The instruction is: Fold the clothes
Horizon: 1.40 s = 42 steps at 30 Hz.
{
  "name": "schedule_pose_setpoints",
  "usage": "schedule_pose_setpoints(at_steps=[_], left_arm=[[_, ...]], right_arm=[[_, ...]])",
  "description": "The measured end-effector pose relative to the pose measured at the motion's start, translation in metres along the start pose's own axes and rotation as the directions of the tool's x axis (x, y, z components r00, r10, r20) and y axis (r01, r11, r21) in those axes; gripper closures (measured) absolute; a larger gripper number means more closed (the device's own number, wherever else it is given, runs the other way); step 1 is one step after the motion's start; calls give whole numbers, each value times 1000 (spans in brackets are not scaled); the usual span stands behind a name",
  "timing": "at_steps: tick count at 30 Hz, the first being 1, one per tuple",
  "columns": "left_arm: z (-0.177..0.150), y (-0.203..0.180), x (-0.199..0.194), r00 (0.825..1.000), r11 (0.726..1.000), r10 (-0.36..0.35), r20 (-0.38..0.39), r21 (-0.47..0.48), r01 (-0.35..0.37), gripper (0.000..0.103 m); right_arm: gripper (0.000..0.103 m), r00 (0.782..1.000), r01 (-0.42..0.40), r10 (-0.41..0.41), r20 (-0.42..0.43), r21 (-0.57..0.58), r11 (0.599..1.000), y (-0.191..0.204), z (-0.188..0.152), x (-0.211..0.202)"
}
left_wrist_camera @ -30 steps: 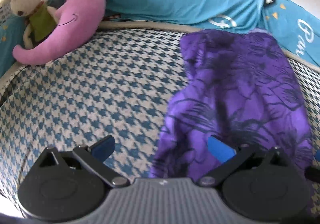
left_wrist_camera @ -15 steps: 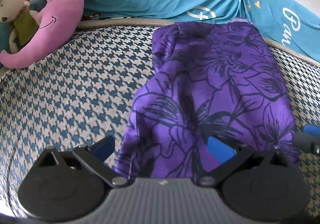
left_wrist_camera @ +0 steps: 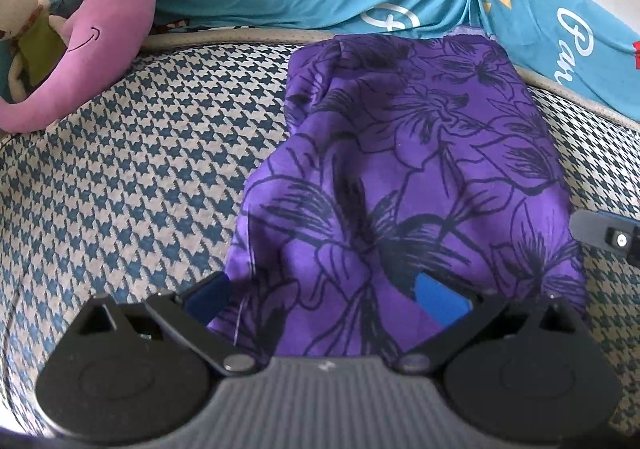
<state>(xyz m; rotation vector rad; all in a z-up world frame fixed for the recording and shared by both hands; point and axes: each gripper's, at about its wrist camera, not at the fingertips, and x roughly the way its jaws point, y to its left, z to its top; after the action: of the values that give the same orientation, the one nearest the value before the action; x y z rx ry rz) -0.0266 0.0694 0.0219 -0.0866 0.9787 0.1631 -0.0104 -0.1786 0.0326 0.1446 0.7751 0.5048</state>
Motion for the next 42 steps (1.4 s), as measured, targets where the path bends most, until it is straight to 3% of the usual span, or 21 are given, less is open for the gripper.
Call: schedule_pose_setpoints(at_steps=[24,35,42], left_arm=[[-6,-7,-1,1000,999,-16,-17,40,16,0],[-4,-11,-6,998,998,-49,28,47,48,0],[-3,-18,-5,998,997,-52,42,65,50,0]], right_arm=[[54,999,-17,16,30,27,999,-10,17,11],[53,998,1,-2,58,32,999,-18,31,23],[46,999,8,-13,52,85,996,-32,39,35]])
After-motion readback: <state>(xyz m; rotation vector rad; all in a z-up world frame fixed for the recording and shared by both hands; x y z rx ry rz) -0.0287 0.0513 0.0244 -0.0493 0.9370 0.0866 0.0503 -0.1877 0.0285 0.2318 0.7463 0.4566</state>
